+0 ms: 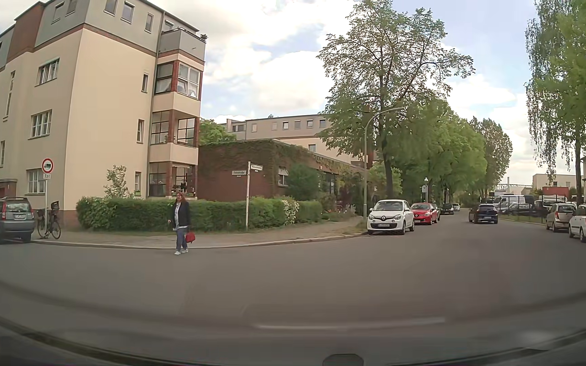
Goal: Follow the waypoints while adhering to traffic rules and regulations
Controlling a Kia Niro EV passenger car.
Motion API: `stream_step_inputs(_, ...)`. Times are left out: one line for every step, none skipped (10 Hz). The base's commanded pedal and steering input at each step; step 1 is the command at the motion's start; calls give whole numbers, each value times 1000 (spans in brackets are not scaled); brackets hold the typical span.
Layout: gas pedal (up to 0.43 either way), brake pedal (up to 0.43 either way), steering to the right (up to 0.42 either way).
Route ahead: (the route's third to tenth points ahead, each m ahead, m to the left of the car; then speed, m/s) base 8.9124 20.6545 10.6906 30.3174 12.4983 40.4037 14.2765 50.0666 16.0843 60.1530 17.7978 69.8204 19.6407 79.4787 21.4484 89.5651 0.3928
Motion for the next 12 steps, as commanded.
stream_step_inputs(0, 256, -744)
stream_step_inputs(0, 250, -773)
stream_step_inputs(0, 250, -782)
stream_step_inputs(0, 256, -771)
stream_step_inputs(0, 262, -760)
stream_step_inputs(0, 262, -753)
stream_step_inputs(0, 280, -756)
stream_step_inputs(0, 293, -761)
stream_step_inputs(0, 299, -762)
stream_step_inputs(0, 311, -762)
stream_step_inputs(0, 311, -761)
stream_step_inputs(0, 317, -759)
